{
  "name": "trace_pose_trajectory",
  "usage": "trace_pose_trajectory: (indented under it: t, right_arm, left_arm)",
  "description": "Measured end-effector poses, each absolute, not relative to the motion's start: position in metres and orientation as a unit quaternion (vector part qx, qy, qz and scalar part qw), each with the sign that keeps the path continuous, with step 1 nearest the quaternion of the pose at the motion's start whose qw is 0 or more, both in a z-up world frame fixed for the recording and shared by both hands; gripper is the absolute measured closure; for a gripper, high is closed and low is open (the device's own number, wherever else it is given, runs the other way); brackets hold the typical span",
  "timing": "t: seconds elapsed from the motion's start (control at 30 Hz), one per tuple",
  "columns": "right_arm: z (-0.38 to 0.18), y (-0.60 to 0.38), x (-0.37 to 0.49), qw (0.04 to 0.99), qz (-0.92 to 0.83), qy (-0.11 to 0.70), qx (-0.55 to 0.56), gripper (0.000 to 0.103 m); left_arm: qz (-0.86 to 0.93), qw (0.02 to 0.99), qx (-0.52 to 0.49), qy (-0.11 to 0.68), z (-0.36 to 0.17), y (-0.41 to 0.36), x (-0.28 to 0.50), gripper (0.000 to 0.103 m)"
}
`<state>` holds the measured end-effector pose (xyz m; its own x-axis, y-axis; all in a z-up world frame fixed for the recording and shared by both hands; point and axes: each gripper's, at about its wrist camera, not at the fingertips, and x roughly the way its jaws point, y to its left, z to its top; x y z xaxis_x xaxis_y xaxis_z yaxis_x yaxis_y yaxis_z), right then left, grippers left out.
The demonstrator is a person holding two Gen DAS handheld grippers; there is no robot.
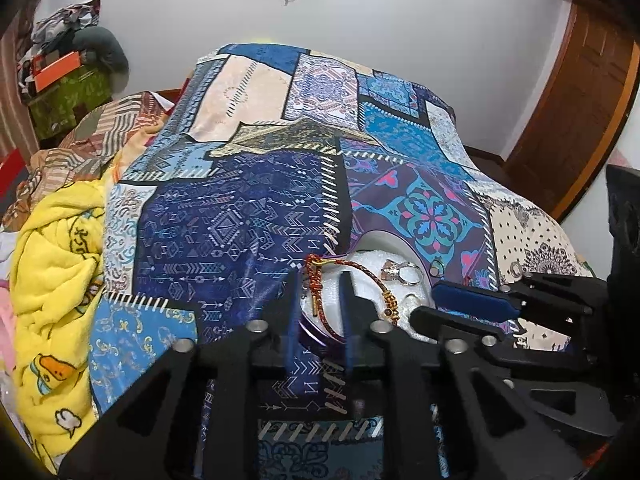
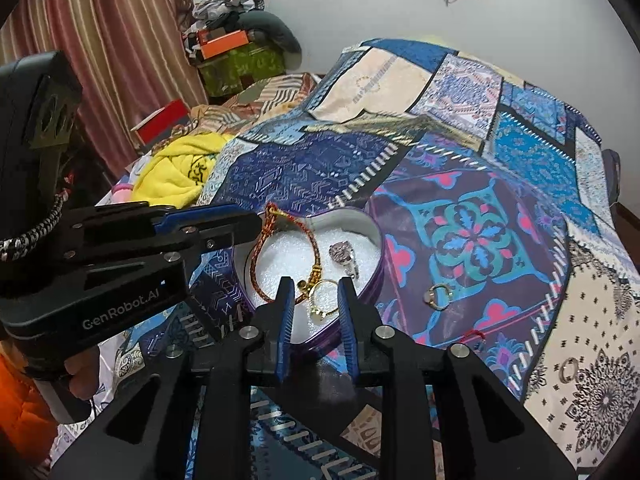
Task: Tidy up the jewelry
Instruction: 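Lower the bracelet and gold ring into the heart tin and open both tools, then move the right tool to a silver ring while the left tool reaches the red thread bracelet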
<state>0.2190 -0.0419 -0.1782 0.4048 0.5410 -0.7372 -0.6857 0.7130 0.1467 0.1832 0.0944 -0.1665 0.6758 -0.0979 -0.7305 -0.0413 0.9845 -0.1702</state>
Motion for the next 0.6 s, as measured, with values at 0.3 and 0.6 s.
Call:
trace_pose_trajectory:
  t: [0.3,0.6]
  right_arm:
    - [-0.153,-0.063,0.211,0.854,0.352,0.375,-0.073,0.073]
    - [-0.127,-0.111,0.211,0.882,0.313,0.350,-0.044,0.073]
  left_arm:
    - [-0.002,0.921,-0.085,0.381,-0.140,0.094,0.172,0.079]
    - [-0.020,0.926,-0.068,0.372,-0.121,0.061,0.164,0.075]
